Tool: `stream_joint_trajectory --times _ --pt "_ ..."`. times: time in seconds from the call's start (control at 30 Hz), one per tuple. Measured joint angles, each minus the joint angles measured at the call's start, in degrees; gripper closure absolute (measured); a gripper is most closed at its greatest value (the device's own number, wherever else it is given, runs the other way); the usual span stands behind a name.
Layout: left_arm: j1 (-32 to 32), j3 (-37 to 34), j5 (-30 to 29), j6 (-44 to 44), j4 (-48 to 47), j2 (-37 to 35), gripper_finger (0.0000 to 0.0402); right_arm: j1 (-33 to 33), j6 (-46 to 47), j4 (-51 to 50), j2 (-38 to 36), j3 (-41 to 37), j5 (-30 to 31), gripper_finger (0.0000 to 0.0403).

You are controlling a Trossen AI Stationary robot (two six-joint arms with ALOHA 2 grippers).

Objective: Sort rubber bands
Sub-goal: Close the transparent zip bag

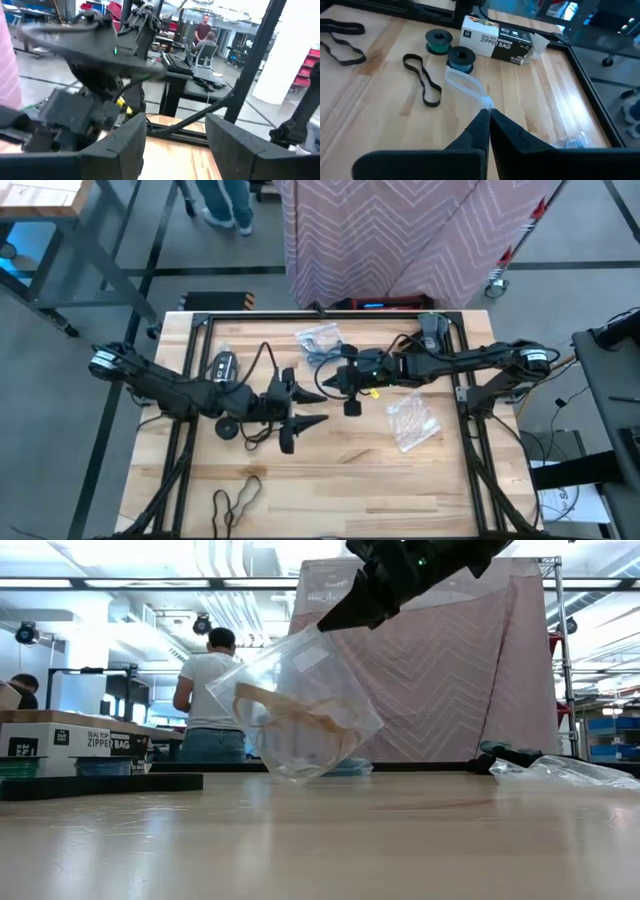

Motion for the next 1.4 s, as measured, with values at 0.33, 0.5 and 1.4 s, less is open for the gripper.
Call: stream_joint_trajectory --times 0.33,0.5,1.4 --pt "-1.06 -7.00 -1.88 3.05 2.52 -2.17 0.0241 0.75 -2.85 4.16 -0.15 -2.76 -0.10 0.0403" --pt "-0.98 -11.30 -12.30 3.85 2.89 -1.94 0.0252 1.40 -4.37 4.46 -0.15 -4.15 -0.22 0.0403" --pt "1.91 -16.49 -19.79 6.20 3.60 4.17 0.0245 1.97 -8.65 5.46 0.48 -1.64 -4.09 0.0403"
